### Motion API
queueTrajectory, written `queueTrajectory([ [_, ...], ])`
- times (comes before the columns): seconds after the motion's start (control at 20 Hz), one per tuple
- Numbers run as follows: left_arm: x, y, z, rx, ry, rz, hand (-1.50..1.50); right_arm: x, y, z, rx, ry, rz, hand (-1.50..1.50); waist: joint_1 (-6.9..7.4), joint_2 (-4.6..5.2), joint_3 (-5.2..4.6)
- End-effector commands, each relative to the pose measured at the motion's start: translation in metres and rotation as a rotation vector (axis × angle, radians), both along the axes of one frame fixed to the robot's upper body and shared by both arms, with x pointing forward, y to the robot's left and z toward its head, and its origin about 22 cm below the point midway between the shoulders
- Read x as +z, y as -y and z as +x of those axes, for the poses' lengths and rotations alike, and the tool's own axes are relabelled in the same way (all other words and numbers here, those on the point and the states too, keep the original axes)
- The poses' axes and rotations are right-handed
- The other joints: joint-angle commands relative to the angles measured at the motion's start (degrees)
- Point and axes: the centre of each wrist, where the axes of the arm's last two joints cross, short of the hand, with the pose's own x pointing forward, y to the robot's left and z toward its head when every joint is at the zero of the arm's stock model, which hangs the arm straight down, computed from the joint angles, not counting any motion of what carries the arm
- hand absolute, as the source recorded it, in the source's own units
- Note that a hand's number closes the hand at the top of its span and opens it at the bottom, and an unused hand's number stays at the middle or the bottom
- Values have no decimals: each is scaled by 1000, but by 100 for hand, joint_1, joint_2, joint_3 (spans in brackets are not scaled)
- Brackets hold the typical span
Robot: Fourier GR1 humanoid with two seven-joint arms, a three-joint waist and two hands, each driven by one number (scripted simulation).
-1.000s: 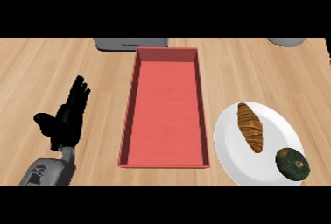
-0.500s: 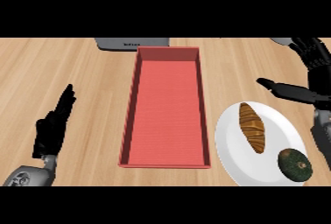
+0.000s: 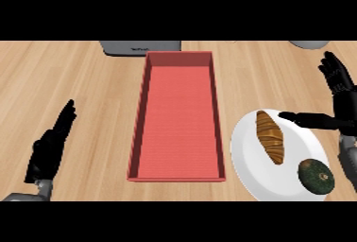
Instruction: Pick the croissant from the plate and place it in the cardboard box
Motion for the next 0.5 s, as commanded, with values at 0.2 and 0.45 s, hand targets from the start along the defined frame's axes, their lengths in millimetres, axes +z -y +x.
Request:
queueTrajectory([
  [0.2, -9, 10, -7, 8, -13, 0, 0, 49, 32, -14, 124, -313, -503, -150, -65, -26, -18],
  [0.45, -2, 2, -5, 5, 15, 12, 0, 62, 8, -15, 244, -560, -706, -150, 19, -18, -17],
])
